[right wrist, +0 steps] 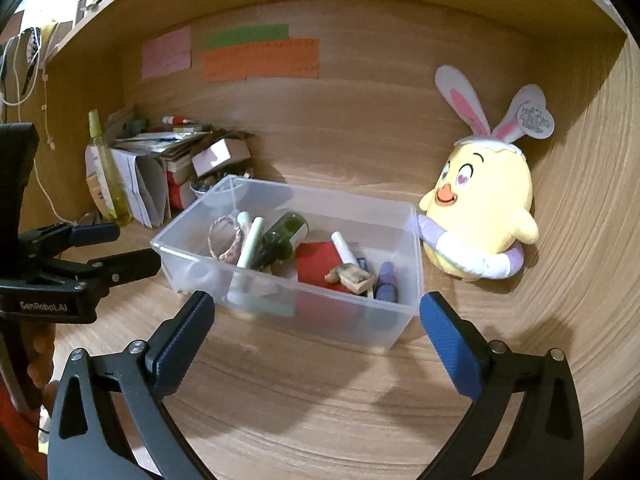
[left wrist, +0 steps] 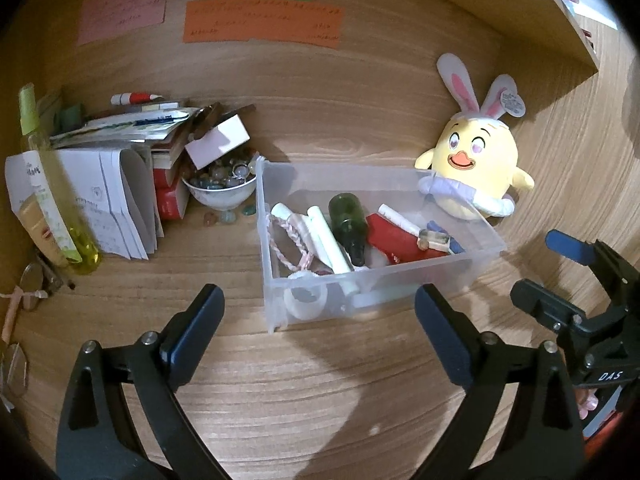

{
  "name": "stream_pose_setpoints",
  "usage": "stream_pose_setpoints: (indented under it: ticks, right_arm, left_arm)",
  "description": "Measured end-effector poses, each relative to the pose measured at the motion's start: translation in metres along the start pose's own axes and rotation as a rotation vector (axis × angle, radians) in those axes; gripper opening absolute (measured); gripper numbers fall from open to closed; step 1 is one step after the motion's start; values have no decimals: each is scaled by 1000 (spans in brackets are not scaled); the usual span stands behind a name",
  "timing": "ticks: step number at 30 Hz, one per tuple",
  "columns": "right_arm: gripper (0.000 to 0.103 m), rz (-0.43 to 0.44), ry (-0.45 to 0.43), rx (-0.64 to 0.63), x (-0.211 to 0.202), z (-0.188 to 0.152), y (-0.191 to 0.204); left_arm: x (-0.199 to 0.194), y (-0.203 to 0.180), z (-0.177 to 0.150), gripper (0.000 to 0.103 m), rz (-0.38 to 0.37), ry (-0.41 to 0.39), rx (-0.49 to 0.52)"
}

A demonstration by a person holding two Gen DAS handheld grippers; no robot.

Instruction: Organize objects

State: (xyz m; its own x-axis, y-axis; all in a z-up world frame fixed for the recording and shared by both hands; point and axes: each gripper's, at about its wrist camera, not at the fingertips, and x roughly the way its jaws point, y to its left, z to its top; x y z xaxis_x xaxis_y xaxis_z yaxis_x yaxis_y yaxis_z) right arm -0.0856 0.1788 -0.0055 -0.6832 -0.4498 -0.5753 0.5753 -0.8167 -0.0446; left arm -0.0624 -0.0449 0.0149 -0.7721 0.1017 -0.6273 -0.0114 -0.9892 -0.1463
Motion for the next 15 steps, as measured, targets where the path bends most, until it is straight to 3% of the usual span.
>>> stream_pose_setpoints:
  ticks: [15]
  right_arm:
    - [102,5,7,39,-2,-3,-6]
  left_arm:
    - [-3,-7,-5,97,-1,-6,28]
